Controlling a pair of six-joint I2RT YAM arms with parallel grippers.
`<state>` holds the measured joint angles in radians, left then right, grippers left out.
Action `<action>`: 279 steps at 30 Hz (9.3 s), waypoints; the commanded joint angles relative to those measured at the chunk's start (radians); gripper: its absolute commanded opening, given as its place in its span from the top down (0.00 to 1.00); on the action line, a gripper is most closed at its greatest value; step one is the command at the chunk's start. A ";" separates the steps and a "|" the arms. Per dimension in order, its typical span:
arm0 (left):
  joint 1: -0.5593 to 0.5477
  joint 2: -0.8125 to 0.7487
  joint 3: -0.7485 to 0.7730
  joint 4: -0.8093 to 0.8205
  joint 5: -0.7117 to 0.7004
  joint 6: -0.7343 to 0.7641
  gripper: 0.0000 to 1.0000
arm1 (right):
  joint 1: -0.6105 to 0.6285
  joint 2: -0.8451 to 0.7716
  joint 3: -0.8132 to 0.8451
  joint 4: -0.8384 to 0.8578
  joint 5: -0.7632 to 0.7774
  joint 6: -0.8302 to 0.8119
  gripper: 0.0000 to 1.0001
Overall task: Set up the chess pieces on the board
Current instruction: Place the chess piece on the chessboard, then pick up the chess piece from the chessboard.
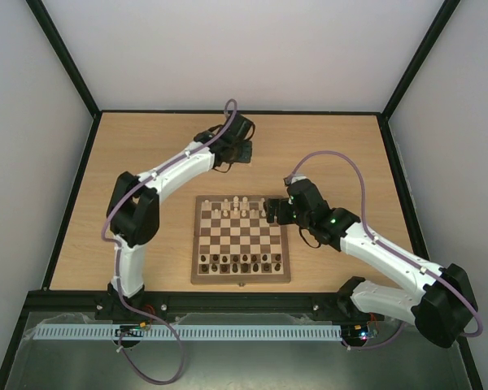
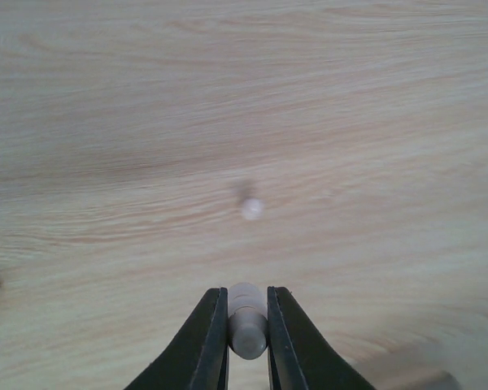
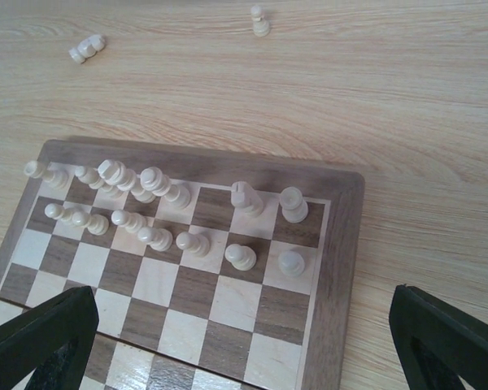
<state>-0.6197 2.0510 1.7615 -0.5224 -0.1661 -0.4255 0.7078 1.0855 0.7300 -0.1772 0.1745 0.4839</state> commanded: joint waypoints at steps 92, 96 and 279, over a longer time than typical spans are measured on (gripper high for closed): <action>-0.265 -0.142 -0.421 0.164 -0.048 -0.098 0.69 | -0.008 -0.085 -0.026 -0.018 0.113 0.038 0.01; -0.258 -0.209 -0.428 0.168 -0.063 -0.105 0.65 | -0.008 -0.067 -0.025 -0.006 0.111 0.036 0.01; 0.042 -0.460 -0.826 0.733 0.742 -0.284 0.66 | -0.029 0.313 0.331 -0.169 -0.135 -0.116 0.90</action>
<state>-0.5838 1.5803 0.8997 0.1909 0.5587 -0.7109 0.6807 1.4220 1.0718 -0.3195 0.0521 0.3813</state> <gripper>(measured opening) 0.352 0.102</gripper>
